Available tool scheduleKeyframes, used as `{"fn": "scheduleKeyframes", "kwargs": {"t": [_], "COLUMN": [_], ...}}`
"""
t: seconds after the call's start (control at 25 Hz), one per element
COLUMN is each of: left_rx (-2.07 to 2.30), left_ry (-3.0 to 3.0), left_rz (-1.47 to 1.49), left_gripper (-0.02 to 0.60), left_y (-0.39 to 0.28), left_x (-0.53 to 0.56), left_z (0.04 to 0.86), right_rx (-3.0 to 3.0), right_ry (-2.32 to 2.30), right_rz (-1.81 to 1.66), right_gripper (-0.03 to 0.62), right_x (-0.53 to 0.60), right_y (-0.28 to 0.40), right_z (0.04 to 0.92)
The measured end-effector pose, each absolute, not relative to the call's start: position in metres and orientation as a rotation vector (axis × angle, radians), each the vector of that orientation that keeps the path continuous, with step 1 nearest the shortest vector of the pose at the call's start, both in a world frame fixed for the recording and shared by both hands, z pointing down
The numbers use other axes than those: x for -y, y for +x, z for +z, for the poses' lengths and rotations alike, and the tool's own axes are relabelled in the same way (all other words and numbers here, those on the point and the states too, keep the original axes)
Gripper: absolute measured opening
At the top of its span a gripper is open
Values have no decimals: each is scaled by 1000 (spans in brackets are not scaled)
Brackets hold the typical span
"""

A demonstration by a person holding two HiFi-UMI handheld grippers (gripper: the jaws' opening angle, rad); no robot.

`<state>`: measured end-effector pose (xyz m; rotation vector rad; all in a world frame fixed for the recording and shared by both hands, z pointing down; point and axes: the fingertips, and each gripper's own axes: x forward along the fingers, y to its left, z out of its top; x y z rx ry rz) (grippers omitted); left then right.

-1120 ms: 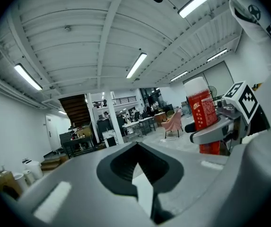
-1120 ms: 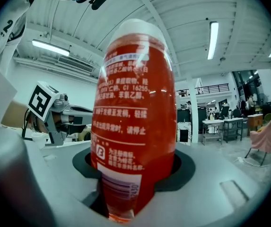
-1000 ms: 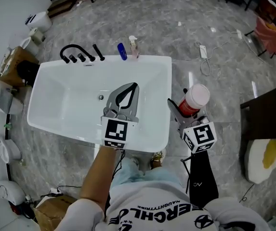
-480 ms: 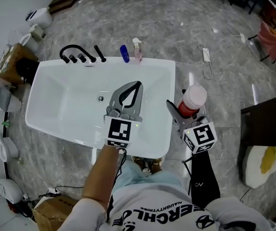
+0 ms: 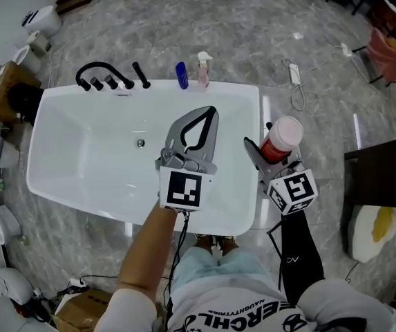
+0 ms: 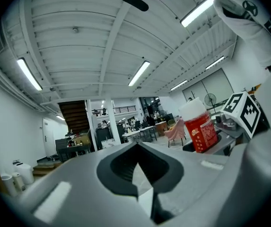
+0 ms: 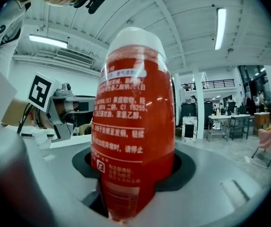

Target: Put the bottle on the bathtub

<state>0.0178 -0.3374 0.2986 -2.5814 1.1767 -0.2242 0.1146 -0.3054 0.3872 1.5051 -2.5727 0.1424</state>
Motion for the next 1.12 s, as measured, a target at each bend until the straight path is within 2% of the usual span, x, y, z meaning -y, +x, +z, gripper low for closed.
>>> {"fn": "scheduleKeyframes", "kwargs": {"t": [0.36,0.92,1.12], "left_rx": [-1191,-1356,-1583], "left_ry": [-2594,-2586,-2673], "left_rz": [-99,-285,-178], "left_gripper": [0,0,0], "left_y": [-7,32,41], "left_x": [378,477,515], "left_z": [335,466,501], "right_rx": [2656,2689,2740], "right_ry": [1449,1341,1260], "right_rz": [16,-89,-59], "right_gripper": [295,301,301], "right_x": [352,498,559], "right_y": [82,135,137], "right_z": [409,535,591]}}
